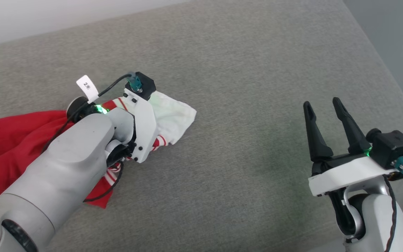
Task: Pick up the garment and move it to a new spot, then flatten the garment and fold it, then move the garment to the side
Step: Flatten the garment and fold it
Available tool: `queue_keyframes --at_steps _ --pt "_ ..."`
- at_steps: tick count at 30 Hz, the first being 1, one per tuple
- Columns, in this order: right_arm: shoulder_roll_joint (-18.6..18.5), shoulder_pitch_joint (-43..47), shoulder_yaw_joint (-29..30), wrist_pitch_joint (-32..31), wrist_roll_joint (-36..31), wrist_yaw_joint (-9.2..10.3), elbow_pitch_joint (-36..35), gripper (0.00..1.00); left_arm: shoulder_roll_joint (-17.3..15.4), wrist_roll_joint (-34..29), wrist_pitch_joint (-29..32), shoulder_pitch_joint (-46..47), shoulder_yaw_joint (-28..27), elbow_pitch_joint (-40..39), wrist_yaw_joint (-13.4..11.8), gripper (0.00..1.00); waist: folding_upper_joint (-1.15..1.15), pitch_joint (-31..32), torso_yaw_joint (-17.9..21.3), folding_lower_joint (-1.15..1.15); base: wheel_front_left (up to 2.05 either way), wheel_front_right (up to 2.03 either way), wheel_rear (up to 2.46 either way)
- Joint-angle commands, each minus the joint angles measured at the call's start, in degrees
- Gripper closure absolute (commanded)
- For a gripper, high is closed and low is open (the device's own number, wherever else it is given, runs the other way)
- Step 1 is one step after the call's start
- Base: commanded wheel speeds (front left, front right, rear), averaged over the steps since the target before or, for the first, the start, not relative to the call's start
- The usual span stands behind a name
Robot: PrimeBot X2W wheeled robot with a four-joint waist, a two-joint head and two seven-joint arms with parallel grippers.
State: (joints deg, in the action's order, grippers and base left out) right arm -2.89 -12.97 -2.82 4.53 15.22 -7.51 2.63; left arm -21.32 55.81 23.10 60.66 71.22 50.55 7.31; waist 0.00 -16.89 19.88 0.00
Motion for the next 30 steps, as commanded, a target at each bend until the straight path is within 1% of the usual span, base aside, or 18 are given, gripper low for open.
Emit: queue_keyframes --at_steps 1,7,13,17,23,24,30 --pt "0.0 0.5 0.3 -0.1 -0.1 0.04 0.1 0.0 -0.7 0.8 0.4 -2.4 0.7 0.2 0.1 1.0 0.0 0.8 -1.1 0.0 0.0 0.0 0.0" --pt "0.0 1.8 2.4 -1.2 -1.6 0.03 -0.7 0.0 -3.7 3.9 -2.8 1.5 -0.5 -8.5 0.1 1.0 0.0 3.1 -5.4 0.0 0.0 0.0 0.0" --pt "0.0 3.2 4.0 -2.9 -2.7 0.04 -1.8 0.0 -6.7 6.8 -6.1 1.4 -2.7 -14.9 0.1 1.0 0.0 5.6 -10.1 0.0 0.0 0.0 0.0" --pt "0.0 4.2 4.6 -4.1 -3.4 0.04 -2.6 0.0 -8.5 7.5 -8.4 -0.2 -4.2 -18.3 -1.0 1.0 0.0 7.3 -12.7 0.0 0.0 0.0 0.0" --pt "0.0 5.5 5.3 -5.8 -4.1 0.04 -3.7 0.0 -12.3 9.8 -11.2 -3.5 -6.9 -23.5 -4.9 1.0 0.0 9.3 -16.2 0.0 0.0 0.0 0.0" --pt "0.0 5.5 5.3 -5.8 -4.1 0.04 -3.7 0.0 -12.3 9.8 -11.2 -3.5 -6.9 -23.5 -4.9 1.0 0.0 9.3 -16.2 0.0 0.0 0.0 0.0" --pt "0.0 6.6 5.5 -7.1 -4.6 0.03 -4.3 0.0 -17.5 12.3 -14.9 -8.5 -10.0 -28.3 -9.4 1.0 0.0 10.9 -18.3 0.0 0.0 0.0 0.0"
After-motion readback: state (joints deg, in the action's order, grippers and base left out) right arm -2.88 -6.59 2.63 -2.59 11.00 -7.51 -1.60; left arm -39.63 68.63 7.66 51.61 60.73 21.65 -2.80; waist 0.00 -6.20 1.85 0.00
